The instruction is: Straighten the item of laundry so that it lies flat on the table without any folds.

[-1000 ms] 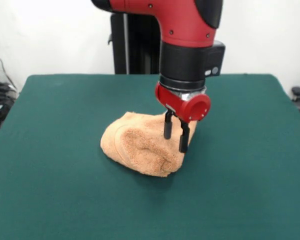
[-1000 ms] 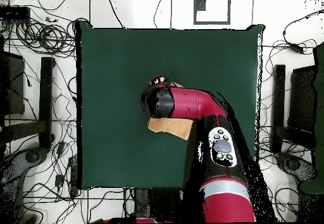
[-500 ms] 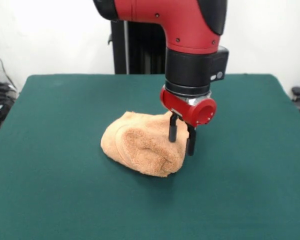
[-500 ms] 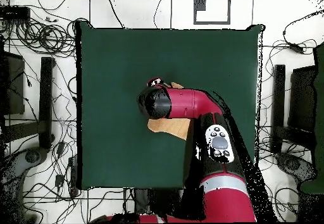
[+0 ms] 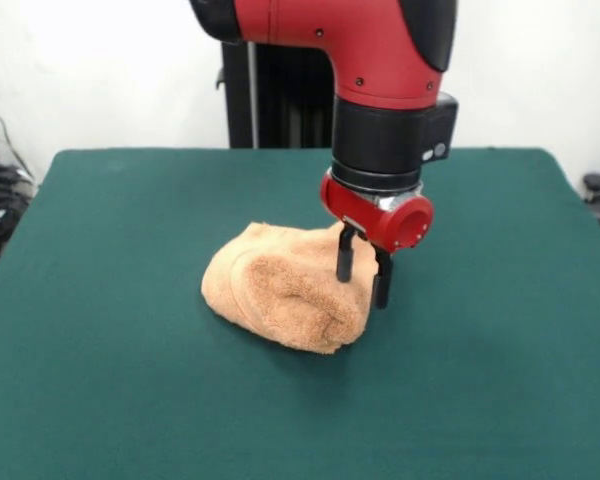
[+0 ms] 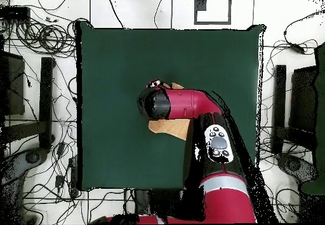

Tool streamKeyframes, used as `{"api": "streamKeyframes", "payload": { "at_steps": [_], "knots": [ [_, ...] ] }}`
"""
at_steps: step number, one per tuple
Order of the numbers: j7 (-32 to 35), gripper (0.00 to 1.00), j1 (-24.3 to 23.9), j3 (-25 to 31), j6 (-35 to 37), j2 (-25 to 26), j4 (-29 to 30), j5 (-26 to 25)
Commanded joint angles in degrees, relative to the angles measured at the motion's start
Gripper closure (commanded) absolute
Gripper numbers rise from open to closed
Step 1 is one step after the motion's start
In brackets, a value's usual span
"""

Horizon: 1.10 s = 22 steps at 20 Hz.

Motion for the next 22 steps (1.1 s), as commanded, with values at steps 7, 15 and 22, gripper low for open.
{"api": "streamKeyframes", "payload": {
  "at_steps": [7,15,22],
  "knots": [
    [-17.54,0.0,-1.56,7.71,21.29,-2.75,-2.44,-2.49],
    [-20.61,0.0,-2.59,7.4,26.67,-5.37,-3.69,-6.19],
    [-17.78,0.0,-3.41,8.98,23.49,-4.87,-1.46,-7.01]
  ]
}}
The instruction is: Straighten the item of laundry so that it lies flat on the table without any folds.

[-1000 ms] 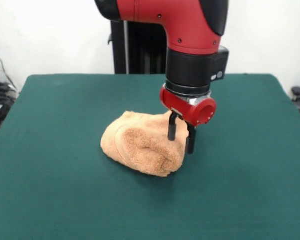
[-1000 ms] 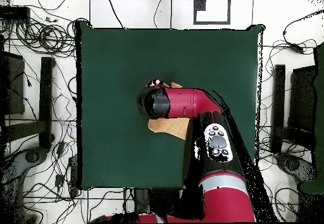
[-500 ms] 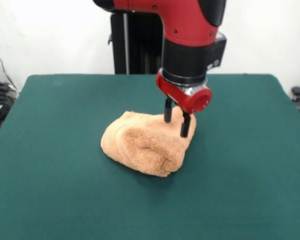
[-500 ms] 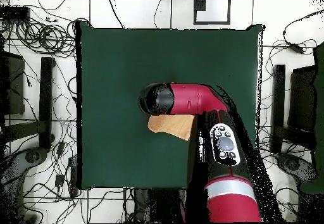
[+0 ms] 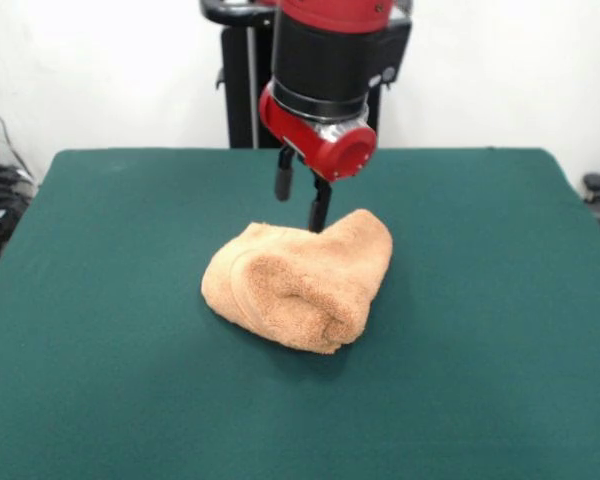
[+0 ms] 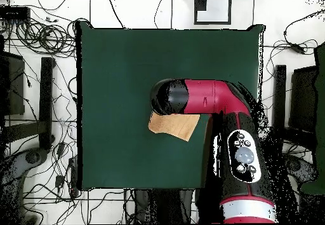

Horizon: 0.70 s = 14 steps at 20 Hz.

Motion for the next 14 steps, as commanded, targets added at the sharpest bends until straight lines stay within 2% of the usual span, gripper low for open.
{"api": "streamKeyframes", "payload": {
  "at_steps": [1,9,14],
  "knots": [
    [-13.58,0.0,0.11,8.03,1.11,2.74,1.36,-1.95],
    [-4.81,0.0,1.9,7.66,-7.24,4.89,5.06,-0.08],
    [-5.0,0.0,1.74,7.71,-6.23,5.27,6.82,0.68]
  ]
}}
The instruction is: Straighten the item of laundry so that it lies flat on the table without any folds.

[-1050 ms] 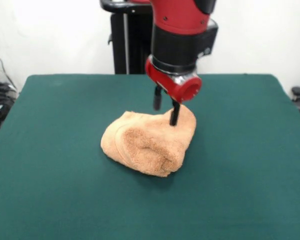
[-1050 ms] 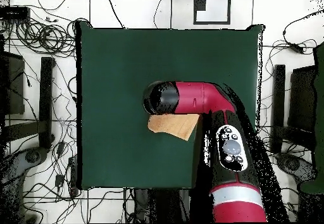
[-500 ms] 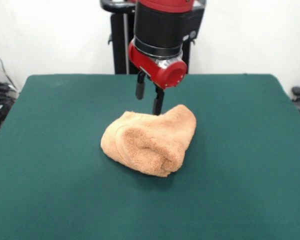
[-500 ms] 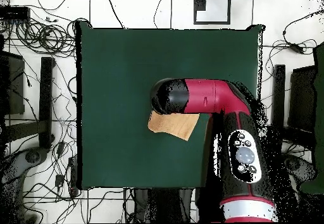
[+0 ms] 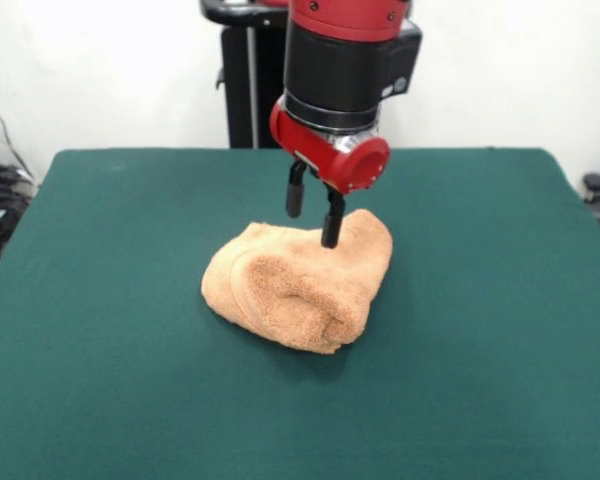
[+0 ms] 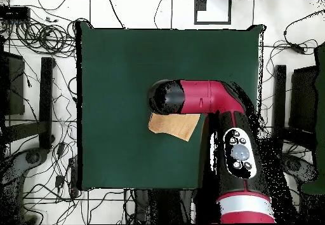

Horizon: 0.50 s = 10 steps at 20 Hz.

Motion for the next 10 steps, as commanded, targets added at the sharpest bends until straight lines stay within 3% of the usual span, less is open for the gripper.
{"api": "streamKeyframes", "payload": {
  "at_steps": [1,10],
  "knots": [
    [-4.41,0.0,1.64,6.61,-2.43,4.44,6.69,0.8],
    [-5.34,0.0,-0.19,8.47,-1.93,6.59,8.17,1.25]
  ]
}}
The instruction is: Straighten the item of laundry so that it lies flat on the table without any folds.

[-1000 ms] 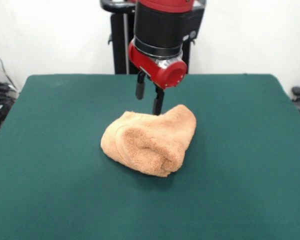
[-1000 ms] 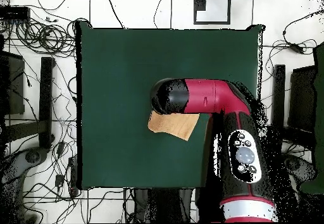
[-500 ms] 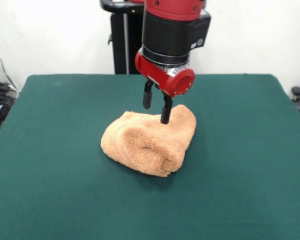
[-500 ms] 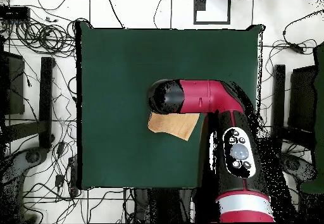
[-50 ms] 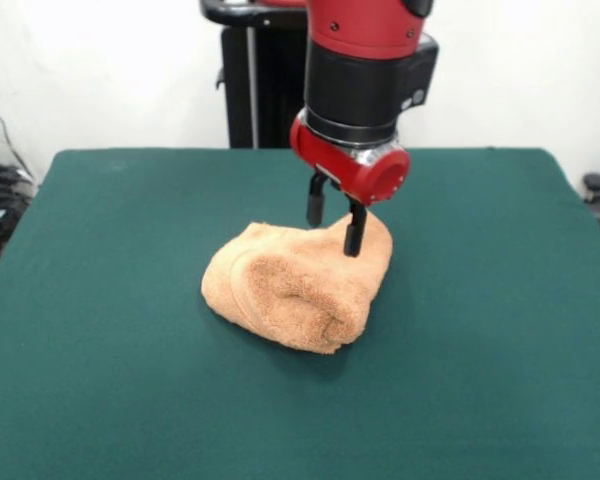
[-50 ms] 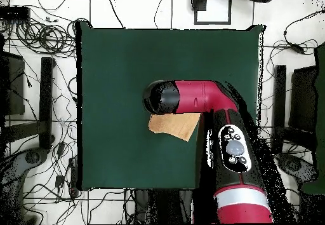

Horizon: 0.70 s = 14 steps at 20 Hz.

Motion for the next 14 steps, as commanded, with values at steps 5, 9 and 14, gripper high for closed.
{"api": "streamKeyframes", "payload": {
  "at_steps": [5,9,14],
  "knots": [
    [-1.86,0.0,2.49,4.38,3.24,3.22,9.19,2.39],
    [-1.89,0.0,3.85,1.96,12.85,-4.75,12.25,3.87],
    [-2.94,0.0,3.3,0.26,17.15,-10.55,15.72,3.83]
  ]
}}
